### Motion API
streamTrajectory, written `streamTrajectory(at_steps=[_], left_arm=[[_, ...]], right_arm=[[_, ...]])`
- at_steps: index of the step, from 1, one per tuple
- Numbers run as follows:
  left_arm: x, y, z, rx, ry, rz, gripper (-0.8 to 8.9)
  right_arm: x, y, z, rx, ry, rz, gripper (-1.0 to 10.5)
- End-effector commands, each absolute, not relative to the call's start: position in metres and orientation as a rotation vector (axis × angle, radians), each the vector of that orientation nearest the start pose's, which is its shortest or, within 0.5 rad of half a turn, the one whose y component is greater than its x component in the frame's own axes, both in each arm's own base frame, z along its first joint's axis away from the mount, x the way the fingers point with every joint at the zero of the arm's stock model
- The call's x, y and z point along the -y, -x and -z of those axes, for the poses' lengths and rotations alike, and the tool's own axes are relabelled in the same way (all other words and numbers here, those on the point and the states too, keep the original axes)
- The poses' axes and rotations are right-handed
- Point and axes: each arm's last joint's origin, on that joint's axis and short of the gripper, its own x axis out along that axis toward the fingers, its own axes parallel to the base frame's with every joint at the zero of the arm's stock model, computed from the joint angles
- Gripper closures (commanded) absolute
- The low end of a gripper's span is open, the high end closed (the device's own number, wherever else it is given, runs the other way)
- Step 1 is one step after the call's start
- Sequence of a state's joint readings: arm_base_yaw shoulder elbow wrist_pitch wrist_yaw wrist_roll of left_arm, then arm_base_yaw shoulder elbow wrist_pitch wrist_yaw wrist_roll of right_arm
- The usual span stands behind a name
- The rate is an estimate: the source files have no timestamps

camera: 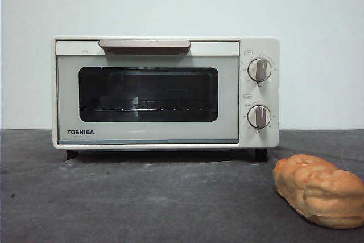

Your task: The left arm flap open the oven, the right arm pick bread and place it into oven, the left arm flap close the oven

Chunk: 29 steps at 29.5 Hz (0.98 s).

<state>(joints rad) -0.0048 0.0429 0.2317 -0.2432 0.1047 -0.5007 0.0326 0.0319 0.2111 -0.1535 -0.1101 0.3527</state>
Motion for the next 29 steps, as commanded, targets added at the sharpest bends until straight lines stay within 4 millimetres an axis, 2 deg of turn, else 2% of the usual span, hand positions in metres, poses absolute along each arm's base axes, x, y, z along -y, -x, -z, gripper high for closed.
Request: streamTrajectory(at_steps=[1,8,16,21,25,29], left_arm=[[0.004,-0.079,-0.232,-0.09,0.502,0.096,7.95],[0.006,-0.079,-0.274,-0.204,0.363,0.168,7.95],[0.011,-0.097,-0.302,-0.432,0.24,0.334,7.95],[0.014,-0.108,-0.308,-0.538,0.223,0.431,7.96],[0.015,-0.112,-0.309,-0.597,0.207,0.483,7.95],[0.016,-0.112,-0.308,-0.612,0.21,0.486,7.95]], right_arm=[[-0.006,-0.08,-0.236,0.006,-0.346,-0.15,9.4],[-0.008,-0.082,-0.279,-0.099,-0.237,-0.212,9.4],[-0.014,-0.101,-0.312,-0.36,-0.122,-0.387,9.4],[-0.018,-0.114,-0.321,-0.529,-0.114,-0.484,9.4],[-0.021,-0.12,-0.32,-0.652,-0.113,-0.512,9.4],[-0.022,-0.123,-0.316,-0.694,-0.119,-0.517,9.4]])
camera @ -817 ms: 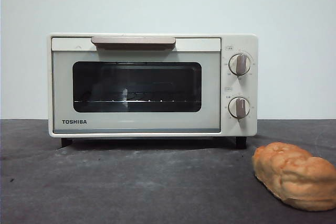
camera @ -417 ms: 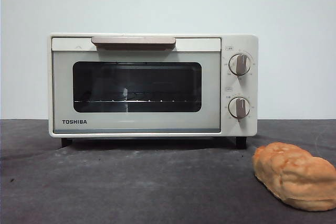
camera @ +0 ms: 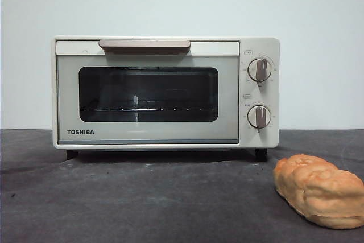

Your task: The left arm flap open the oven, the right arm pick bread and place it into oven, the left arm flap close the oven

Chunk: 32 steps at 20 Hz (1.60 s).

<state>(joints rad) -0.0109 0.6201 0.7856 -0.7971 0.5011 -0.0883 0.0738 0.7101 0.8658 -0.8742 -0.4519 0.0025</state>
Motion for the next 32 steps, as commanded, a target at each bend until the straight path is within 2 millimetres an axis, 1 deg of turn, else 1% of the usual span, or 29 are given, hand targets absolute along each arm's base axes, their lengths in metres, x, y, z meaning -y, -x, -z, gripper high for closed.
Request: streamTrajectory(at_steps=[1,3,4,6,7,13,16,18,23,27,29,32], left_arm=[[0.016,-0.111,-0.308,-0.611,0.209,0.486,7.95],[0.016,-0.111,-0.308,-0.61,0.209,0.486,7.95],[0.016,-0.111,-0.308,-0.61,0.209,0.486,7.95],[0.016,-0.111,-0.308,-0.61,0.209,0.486,7.95],[0.016,-0.111,-0.308,-0.61,0.209,0.486,7.95],[0.016,-0.111,-0.308,-0.61,0.209,0.486,7.94],[0.016,-0.111,-0.308,-0.61,0.209,0.486,7.95],[0.016,-0.111,-0.308,-0.61,0.209,0.486,7.95],[0.016,-0.111,-0.308,-0.609,0.209,0.486,7.95],[0.016,-0.111,-0.308,-0.609,0.208,0.486,7.94],[0.016,-0.111,-0.308,-0.608,0.203,0.487,7.94],[0.016,-0.111,-0.308,-0.609,0.203,0.487,7.94]], right_arm=[[-0.022,-0.123,-0.316,-0.695,-0.119,-0.516,9.4],[-0.022,-0.123,-0.316,-0.695,-0.122,-0.513,9.2],[-0.022,-0.123,-0.316,-0.695,-0.122,-0.513,8.7],[-0.022,-0.123,-0.316,-0.702,-0.144,-0.505,6.3],[-0.022,-0.123,-0.316,-0.705,-0.155,-0.5,5.5],[-0.026,-0.123,-0.315,-0.734,-0.183,-0.511,5.5],[-0.033,-0.127,-0.306,-0.8,-0.197,-0.541,5.5],[-0.04,-0.133,-0.294,-0.845,-0.22,-0.557,5.5],[-0.068,-0.147,-0.251,-0.902,-0.245,-0.546,5.5],[-0.095,-0.155,-0.219,-0.961,-0.166,-0.474,5.5],[-0.106,-0.161,-0.208,-0.982,-0.092,-0.414,5.5],[-0.12,-0.17,-0.193,-1.005,-0.068,-0.403,5.5]])
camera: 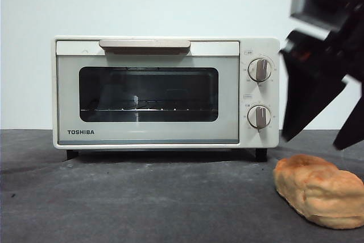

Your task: The left arm flap open the oven, the right arm pick bread and place it into oven, the left arm flap close the oven

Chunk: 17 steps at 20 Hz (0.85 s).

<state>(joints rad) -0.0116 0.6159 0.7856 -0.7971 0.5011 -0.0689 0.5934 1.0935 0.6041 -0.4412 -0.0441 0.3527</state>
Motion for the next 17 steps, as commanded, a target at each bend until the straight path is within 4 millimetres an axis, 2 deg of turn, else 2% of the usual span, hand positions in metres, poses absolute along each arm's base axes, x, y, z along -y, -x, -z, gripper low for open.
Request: streamTrajectory(at_steps=[1,5,9,12,17], left_arm=[[0.016,-0.111,-0.308,-0.611,0.204,0.487,7.94],[0.016,-0.111,-0.308,-0.611,0.204,0.487,7.94],[0.016,-0.111,-0.308,-0.611,0.204,0.487,7.94],[0.016,-0.111,-0.308,-0.61,0.204,0.487,7.94],[0.016,-0.113,-0.31,-0.587,0.21,0.49,7.96]], right_arm=[[-0.123,-0.173,-0.188,-1.014,-0.059,-0.389,5.5],[-0.13,-0.181,-0.17,-1.064,-0.021,-0.346,5.5],[-0.133,-0.184,-0.161,-1.088,-0.008,-0.34,5.6],[-0.134,-0.185,-0.159,-1.095,-0.004,-0.338,7.4],[-0.133,-0.184,-0.167,-1.056,-0.022,-0.351,7.5]])
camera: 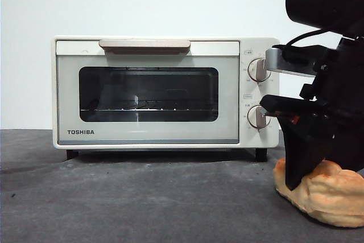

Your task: The left arm flap open the oven, the right arm pick bread and place it into oven, the left arm flap close the oven

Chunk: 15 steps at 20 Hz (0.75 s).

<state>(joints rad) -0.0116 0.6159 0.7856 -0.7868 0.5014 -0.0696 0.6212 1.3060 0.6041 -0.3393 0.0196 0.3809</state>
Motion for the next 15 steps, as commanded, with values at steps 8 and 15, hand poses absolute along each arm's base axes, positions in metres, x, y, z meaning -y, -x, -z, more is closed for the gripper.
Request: streamTrajectory(at_steps=[8,15], left_arm=[[0.038,-0.141,-0.324,-0.483,0.265,0.616,7.95],[0.082,-0.205,-0.34,-0.484,0.186,0.646,7.95]], right_arm=[[-0.12,-0.165,-0.225,-0.861,-0.086,-0.426,7.5],[-0.108,-0.15,-0.272,-0.705,-0.128,-0.474,7.5]])
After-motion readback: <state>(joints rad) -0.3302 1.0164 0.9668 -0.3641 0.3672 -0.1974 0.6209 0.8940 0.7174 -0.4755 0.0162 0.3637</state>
